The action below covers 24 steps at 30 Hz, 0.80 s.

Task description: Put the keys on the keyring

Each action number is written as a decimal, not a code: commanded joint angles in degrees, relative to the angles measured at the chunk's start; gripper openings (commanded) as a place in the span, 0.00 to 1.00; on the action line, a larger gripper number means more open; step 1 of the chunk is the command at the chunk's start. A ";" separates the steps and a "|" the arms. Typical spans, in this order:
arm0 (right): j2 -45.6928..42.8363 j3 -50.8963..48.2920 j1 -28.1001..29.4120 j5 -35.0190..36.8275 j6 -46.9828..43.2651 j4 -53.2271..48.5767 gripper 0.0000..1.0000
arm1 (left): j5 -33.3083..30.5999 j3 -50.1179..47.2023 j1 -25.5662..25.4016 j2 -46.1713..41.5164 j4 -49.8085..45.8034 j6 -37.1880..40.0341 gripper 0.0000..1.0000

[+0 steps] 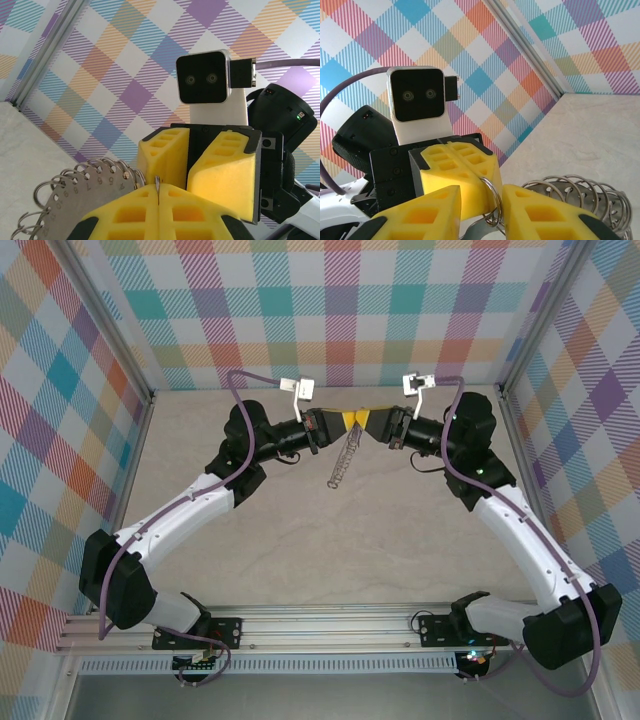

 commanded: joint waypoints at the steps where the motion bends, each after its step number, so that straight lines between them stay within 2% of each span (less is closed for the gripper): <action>1: 0.98 1.81 0.44 -4.93 1.17 2.64 0.27 | 1.01 1.87 -1.14 -1.61 4.18 0.90 0.00; 3: 1.24 1.81 0.44 -5.17 1.27 2.67 0.26 | 1.01 1.98 -1.24 -1.46 4.13 0.89 0.00; 7: 1.47 1.77 0.42 -5.13 0.94 2.34 0.17 | 0.75 1.97 -1.41 -1.31 4.16 0.98 0.00; 12: 1.56 2.33 0.43 -5.11 -0.45 0.40 0.01 | 0.67 2.21 -1.70 -1.11 3.93 1.00 0.00; 19: 1.63 4.65 0.29 -3.99 -5.83 -5.55 0.00 | -0.01 3.05 -1.85 -1.31 1.29 2.28 0.00; 20: 1.73 5.31 0.06 -4.16 -7.02 -6.82 0.00 | -0.28 3.25 -1.84 -1.56 0.10 3.11 0.04; 22: 2.15 6.82 -0.47 -4.64 -9.46 -9.76 0.00 | -1.09 3.72 -1.69 -2.48 -2.98 5.59 0.21; 24: 2.50 8.07 -1.24 -5.35 -11.57 -12.36 0.00 | -1.76 4.60 -1.44 -3.55 -6.87 8.82 0.32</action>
